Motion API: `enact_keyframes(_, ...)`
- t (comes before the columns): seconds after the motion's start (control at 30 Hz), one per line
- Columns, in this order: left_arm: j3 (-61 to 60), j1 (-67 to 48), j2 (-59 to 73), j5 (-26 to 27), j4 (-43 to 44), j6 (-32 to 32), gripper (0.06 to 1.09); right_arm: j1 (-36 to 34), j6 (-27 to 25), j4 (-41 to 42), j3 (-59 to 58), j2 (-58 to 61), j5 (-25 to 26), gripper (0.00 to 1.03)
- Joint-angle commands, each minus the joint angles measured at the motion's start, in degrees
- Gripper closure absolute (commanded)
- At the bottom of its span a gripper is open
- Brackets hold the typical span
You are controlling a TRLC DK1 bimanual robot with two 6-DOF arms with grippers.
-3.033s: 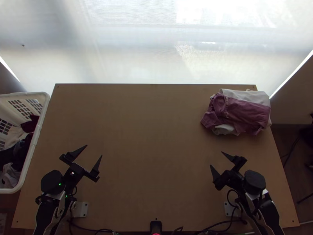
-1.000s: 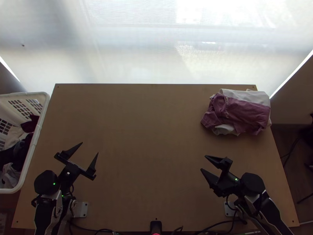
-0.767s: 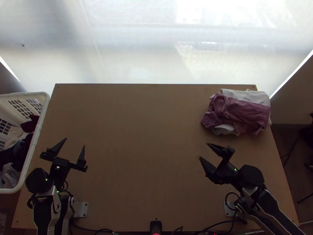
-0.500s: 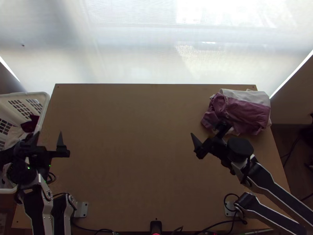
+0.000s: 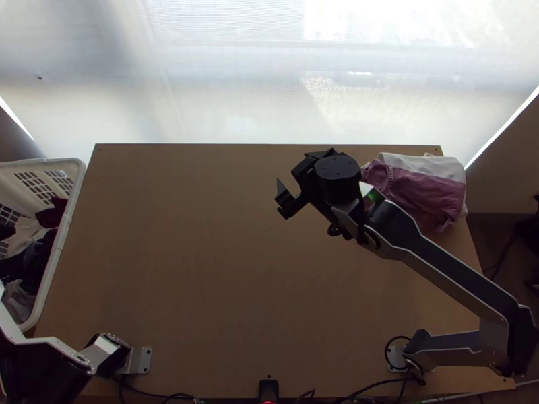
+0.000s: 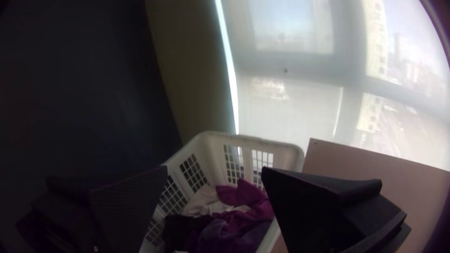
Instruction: Fold the t-shirt
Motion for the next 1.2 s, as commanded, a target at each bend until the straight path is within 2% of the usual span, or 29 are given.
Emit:
enact_keyframes(0.0, 9.3, 7.0, 17.7, 0.8, -2.4, 4.7, 0.11, 2.3, -0.8, -7.2, 19.7, 11.1, -0.8, 0.05)
enact_keyframes(0.07, 10.3, 7.6, 19.4, 0.1, -1.5, 4.5, 0.11, 2.2, -0.8, -7.7, 22.7, 13.3, -0.8, 0.05)
enact_keyframes(0.17, 8.7, 7.6, 20.6, -1.3, 4.5, 5.0, 0.13, 2.2, -0.3, -8.7, 25.4, 16.3, -0.8, 0.05)
enact_keyframes(0.4, 11.0, 8.4, 28.4, -4.4, 5.5, 7.5, 0.11, 2.5, 2.7, -13.6, 30.7, 21.0, -1.0, 0.05)
enact_keyframes(0.47, 12.3, 8.8, 31.8, -4.8, 3.1, 11.0, 0.11, 2.5, 3.6, -14.6, 31.7, 21.5, -1.0, 0.05)
enact_keyframes(0.6, 19.7, 10.3, 40.1, -4.8, -13.4, 16.0, 0.11, 3.1, 4.5, -15.6, 31.6, 21.8, -1.0, 0.05)
enact_keyframes(0.63, 20.4, 10.6, 41.0, -4.6, -15.2, 17.5, 0.11, 3.4, 4.5, -15.7, 31.5, 21.8, -0.9, 0.05)
enact_keyframes(0.8, 21.7, 11.8, 43.2, -4.2, -16.4, 24.7, 0.11, 3.7, 5.0, -16.8, 31.5, 21.6, -0.9, 0.05)
enact_keyframes(0.9, 28.0, 13.4, 47.8, -4.2, -24.7, 27.6, 0.11, 3.6, 6.4, -17.6, 31.6, 21.3, -1.0, 0.06)
enact_keyframes(1.17, 34.4, 16.7, 51.8, -4.2, -30.5, 34.6, 0.11, 4.0, 6.5, -17.8, 31.7, 21.4, -1.4, 0.06)
